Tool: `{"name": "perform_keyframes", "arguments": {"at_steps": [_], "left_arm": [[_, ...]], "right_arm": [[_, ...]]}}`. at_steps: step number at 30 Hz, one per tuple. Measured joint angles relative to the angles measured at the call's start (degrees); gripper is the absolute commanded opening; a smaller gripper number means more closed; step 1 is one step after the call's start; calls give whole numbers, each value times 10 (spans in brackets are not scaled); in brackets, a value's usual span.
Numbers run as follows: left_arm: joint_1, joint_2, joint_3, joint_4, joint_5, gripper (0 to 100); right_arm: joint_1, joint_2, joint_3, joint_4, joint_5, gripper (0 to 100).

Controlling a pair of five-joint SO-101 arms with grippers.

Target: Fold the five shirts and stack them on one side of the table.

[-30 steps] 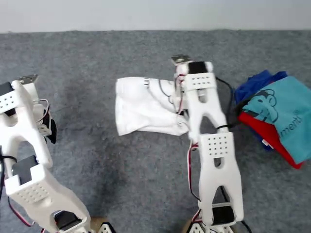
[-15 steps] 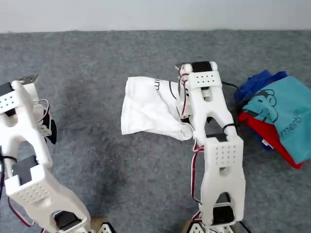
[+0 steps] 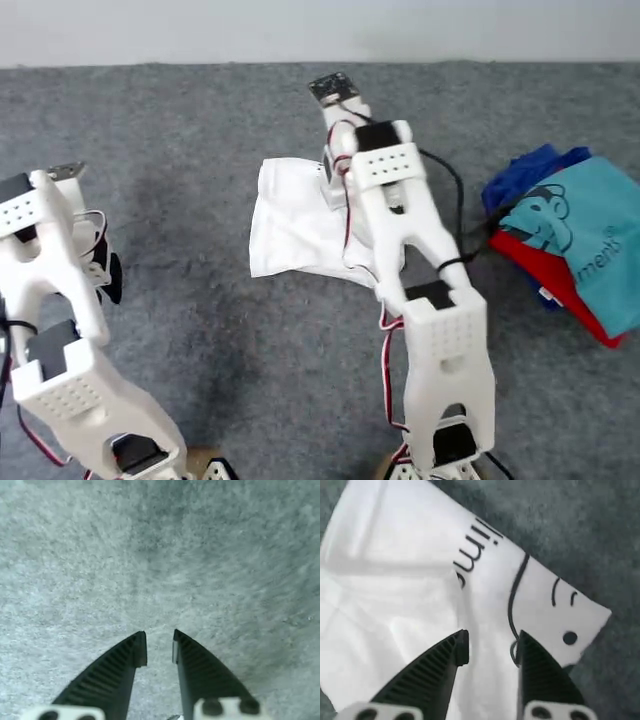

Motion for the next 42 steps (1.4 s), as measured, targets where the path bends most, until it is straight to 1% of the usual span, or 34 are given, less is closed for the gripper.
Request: {"name": "perform_keyframes", "arguments": {"at_steps": [2, 7, 13, 15, 16, 19, 20, 23, 28, 32, 37, 42], "left_arm": [[9, 0, 0, 0, 0, 104], [19, 0, 0, 0, 0, 104], [20, 0, 0, 0, 0, 104], [20, 0, 0, 0, 0, 104], [20, 0, 0, 0, 0, 104], [20, 0, 0, 0, 0, 104], [20, 0, 0, 0, 0, 104], [20, 0, 0, 0, 0, 103], [20, 0, 0, 0, 0, 103], [20, 0, 0, 0, 0, 103], [20, 0, 0, 0, 0, 103], [20, 0, 0, 0, 0, 103]], "right_arm": [[-19, 12, 0, -25, 0, 79], [-46, 28, 0, -64, 0, 183], [-47, 55, -5, -72, 0, 189], [-47, 73, -18, -75, 0, 174], [-47, 84, -24, -75, 0, 150], [-48, 101, -37, -75, 0, 28], [-48, 103, -40, -75, 0, 1], [-47, 103, -47, -73, 0, 35], [-47, 104, -98, -11, 0, 35], [-54, 104, -168, 78, 0, 35], [-92, 104, -206, 184, 0, 35], [-142, 108, -207, 216, 1, 36]]}}
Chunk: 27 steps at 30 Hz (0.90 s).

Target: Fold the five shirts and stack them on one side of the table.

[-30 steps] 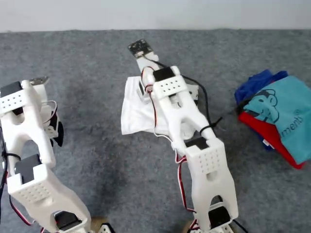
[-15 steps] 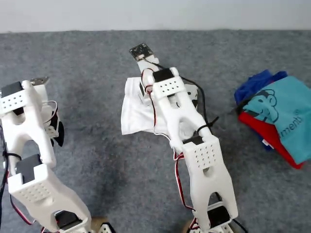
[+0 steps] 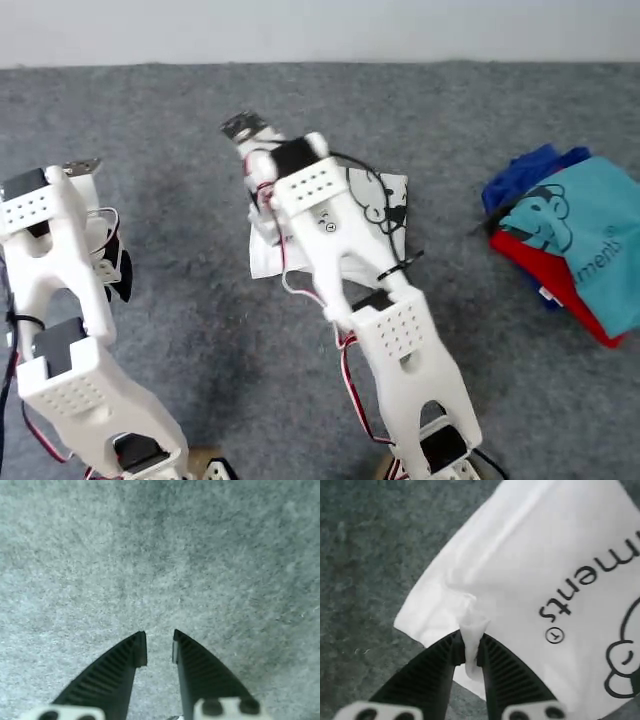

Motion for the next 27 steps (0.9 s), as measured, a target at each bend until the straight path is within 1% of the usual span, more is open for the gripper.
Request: {"name": "perform_keyframes", "arguments": {"at_steps": [7, 9, 13, 15, 19, 23, 25, 27], "left_arm": [[0, 0, 0, 0, 0, 102], [0, 0, 0, 0, 0, 102], [0, 0, 0, 0, 0, 102], [0, 0, 0, 0, 0, 102], [0, 0, 0, 0, 0, 102], [0, 0, 0, 0, 0, 102], [0, 0, 0, 0, 0, 101], [0, 0, 0, 0, 0, 101]], "right_arm": [[-58, 40, 0, 4, 0, 45], [-66, 59, 0, 4, 0, 84], [-76, 75, 0, 20, 1, 205], [-82, 75, 0, 31, 1, 240], [-82, 61, 0, 33, 17, 249], [-79, 4, 0, 34, 20, 249], [-65, -28, 0, 34, 22, 249], [-36, -59, 0, 34, 22, 249]]}}
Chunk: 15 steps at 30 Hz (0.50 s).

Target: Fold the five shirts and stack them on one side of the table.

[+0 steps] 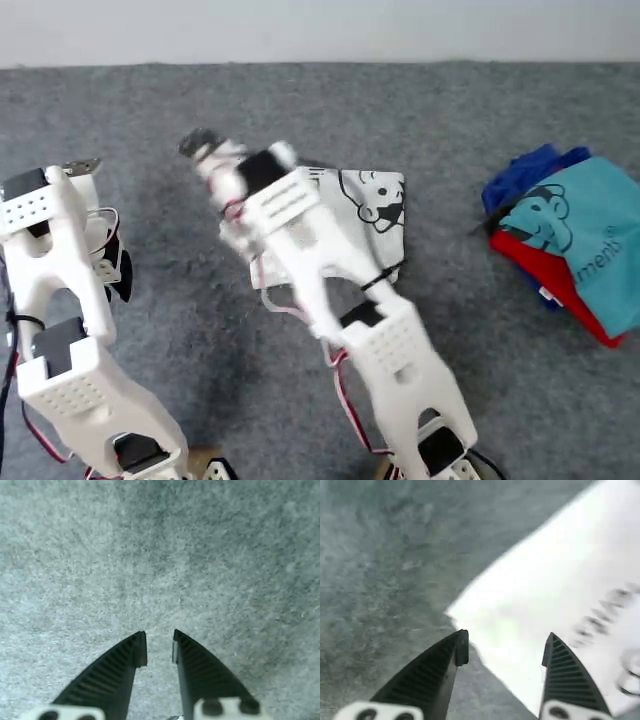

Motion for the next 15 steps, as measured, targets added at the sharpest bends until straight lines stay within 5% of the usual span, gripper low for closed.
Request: {"name": "perform_keyframes", "arguments": {"at_steps": [9, 15], "left_arm": [[0, 0, 0, 0, 0, 101], [0, 0, 0, 0, 0, 101]], "right_arm": [[151, -15, -1, -22, -1, 248], [160, 75, -4, -149, -1, 250]]}}
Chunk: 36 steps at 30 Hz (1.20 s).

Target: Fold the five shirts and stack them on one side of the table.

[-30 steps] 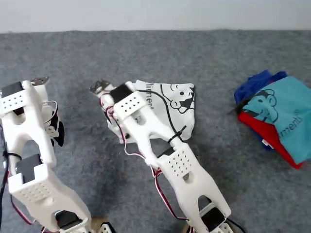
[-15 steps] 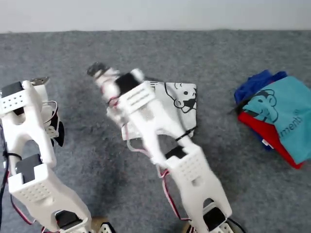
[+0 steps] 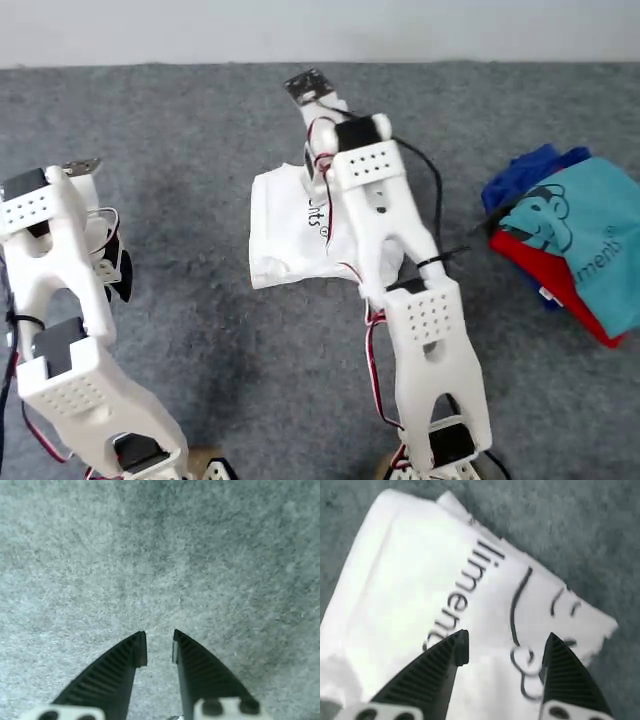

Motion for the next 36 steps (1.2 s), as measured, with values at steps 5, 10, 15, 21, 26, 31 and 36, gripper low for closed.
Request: {"name": "perform_keyframes", "arguments": {"at_steps": [5, 10, 15, 21, 26, 31, 36], "left_arm": [[0, 0, 31, 0, 0, 101], [0, 0, 54, -14, 0, 101], [0, 0, 54, -14, 0, 101], [0, 0, 54, -14, 0, 101], [0, 0, 54, -14, 0, 101], [0, 0, 54, -14, 0, 101], [0, 0, 54, -14, 0, 101]], "right_arm": [[-37, 37, 0, -62, 0, 251], [-44, 71, 0, -127, 1, 249], [-27, 105, -1, -178, 0, 249], [-14, 113, -1, -213, 0, 248], [-13, 101, -1, -186, 1, 248], [-6, 43, 0, -91, 1, 248], [-3, -73, 0, 18, 1, 251]]}}
